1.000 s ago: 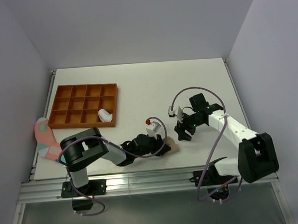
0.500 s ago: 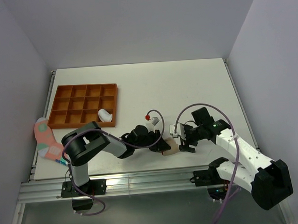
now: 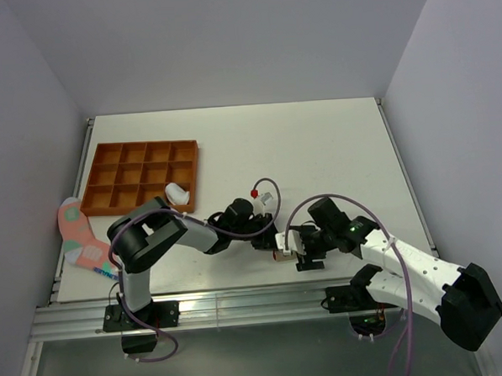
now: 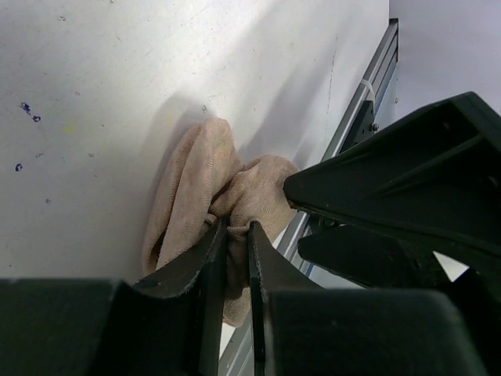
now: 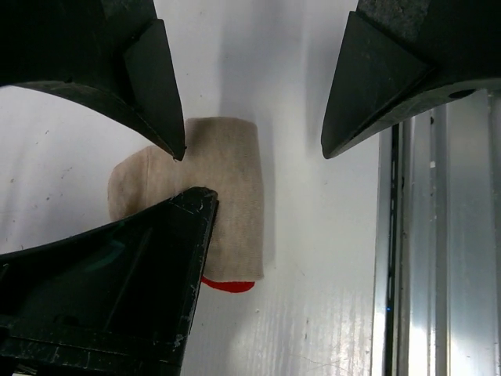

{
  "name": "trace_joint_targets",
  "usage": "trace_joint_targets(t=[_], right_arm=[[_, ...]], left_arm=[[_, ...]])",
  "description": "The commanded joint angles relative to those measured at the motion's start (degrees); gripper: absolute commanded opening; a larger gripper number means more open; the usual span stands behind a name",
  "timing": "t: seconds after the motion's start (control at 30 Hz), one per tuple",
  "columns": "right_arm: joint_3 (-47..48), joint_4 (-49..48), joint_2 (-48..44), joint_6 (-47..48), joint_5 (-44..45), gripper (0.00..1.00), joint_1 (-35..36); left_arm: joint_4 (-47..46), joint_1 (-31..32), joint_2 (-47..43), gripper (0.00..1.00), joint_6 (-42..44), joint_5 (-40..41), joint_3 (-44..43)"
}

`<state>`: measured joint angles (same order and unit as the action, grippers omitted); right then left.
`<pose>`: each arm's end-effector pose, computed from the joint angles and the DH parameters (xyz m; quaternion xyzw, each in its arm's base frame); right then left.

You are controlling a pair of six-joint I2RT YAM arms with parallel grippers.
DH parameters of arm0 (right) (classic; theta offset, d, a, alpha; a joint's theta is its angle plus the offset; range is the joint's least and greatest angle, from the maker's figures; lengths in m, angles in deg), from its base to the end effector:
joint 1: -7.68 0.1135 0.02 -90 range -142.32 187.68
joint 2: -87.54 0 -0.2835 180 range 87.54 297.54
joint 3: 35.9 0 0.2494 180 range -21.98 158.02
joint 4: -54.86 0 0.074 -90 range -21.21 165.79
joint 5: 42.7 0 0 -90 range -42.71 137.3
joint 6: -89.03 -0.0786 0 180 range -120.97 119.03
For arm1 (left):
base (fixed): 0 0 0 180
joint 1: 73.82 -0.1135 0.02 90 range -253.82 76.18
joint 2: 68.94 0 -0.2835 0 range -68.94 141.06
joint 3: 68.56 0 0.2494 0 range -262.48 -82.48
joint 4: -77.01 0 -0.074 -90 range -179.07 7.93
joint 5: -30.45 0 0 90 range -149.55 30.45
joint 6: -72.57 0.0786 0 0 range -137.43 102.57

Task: Roll the socks
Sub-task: Roll the sock at the center of the board.

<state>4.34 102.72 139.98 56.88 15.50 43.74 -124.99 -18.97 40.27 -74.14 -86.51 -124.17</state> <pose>0.1060 0.1284 0.1635 -0.7273 0.5825 0.2129 0.2940 0.1919 -0.3345 0.1050 0.0999 0.8506 -0.5067 0.0985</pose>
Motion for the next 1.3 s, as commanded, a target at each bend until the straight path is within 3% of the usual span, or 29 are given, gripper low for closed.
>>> trace_joint_targets(t=[0.0, 0.53, 0.83, 1.07, 1.27], right_arm=[[-1.4, -5.6, -0.7, -1.7, 2.5, 0.77, 1.5], [-3.8, -11.7, 3.4, -4.1, 4.9, 0.63, 5.2], [-2.2, -13.3, 10.0, -6.4, 4.4, 0.4, 5.2], [2.5, -8.8, 15.0, -6.6, 1.2, 0.18, 4.6], [6.4, -3.8, 20.7, -5.0, -2.0, 0.15, 2.9]], left_arm=[[24.3, 0.1, 6.5, 0.0, 4.6, 1.0, 4.0], [19.9, -2.5, 9.0, 0.0, 4.0, -5.4, 3.9], [17.2, -2.5, 6.6, 0.03, 1.2, -6.2, 4.4], [11.8, -2.4, -0.2, 0.15, -0.1, 1.3, 9.2], [3.0, -2.5, -6.2, 0.2, -1.6, 9.1, 16.1]])
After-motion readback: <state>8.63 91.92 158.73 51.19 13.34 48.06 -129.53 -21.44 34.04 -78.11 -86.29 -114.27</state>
